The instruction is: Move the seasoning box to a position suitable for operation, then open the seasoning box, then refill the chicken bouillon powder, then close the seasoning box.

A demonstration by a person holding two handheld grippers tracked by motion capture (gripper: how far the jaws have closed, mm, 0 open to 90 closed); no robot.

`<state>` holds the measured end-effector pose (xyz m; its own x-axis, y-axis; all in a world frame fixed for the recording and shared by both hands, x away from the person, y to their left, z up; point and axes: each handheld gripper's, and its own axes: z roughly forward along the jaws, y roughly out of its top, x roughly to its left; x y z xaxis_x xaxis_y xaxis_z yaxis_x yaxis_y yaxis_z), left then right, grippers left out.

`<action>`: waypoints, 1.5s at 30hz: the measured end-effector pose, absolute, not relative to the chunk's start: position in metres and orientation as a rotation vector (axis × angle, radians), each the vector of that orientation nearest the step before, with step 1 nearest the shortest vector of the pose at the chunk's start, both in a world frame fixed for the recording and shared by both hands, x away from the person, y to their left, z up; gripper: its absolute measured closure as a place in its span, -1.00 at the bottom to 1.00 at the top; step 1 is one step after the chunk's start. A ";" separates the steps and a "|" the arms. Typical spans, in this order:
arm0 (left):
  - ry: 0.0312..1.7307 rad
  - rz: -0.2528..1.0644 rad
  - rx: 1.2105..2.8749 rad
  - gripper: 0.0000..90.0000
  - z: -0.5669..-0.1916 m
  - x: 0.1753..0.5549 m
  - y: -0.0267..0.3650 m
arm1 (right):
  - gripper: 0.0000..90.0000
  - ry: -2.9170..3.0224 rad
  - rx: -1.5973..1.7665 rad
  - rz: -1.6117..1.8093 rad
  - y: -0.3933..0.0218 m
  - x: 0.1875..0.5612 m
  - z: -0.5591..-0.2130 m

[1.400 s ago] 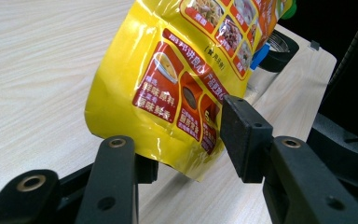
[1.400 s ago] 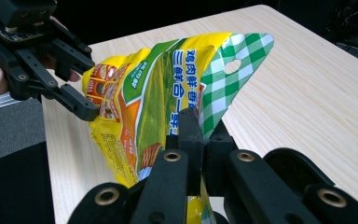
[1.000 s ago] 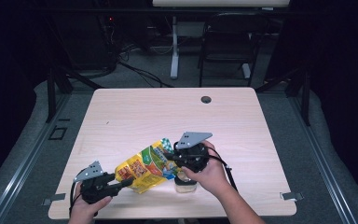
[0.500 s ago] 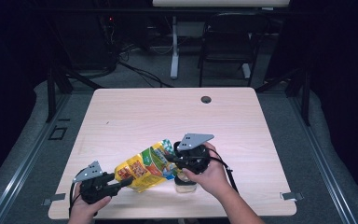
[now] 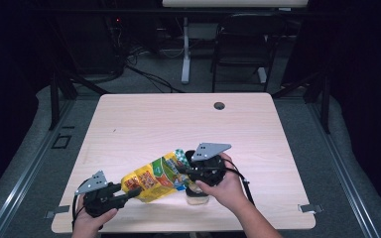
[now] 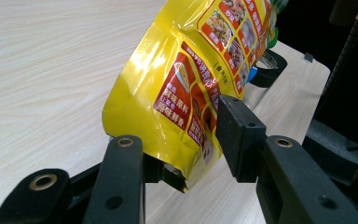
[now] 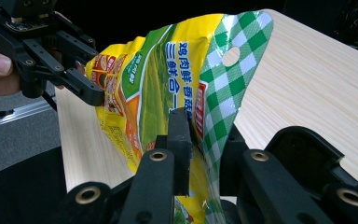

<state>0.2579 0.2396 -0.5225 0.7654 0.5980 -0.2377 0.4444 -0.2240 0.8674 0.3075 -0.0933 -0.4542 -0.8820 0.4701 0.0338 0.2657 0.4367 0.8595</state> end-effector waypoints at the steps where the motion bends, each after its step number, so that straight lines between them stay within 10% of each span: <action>1: 0.798 0.175 1.857 0.42 -0.522 0.258 0.239 | 0.77 2.475 0.643 1.438 -0.094 0.307 -0.455; 45: 0.781 0.223 1.862 0.43 -0.484 0.264 0.234 | 0.76 2.340 0.619 1.483 -0.107 0.293 -0.471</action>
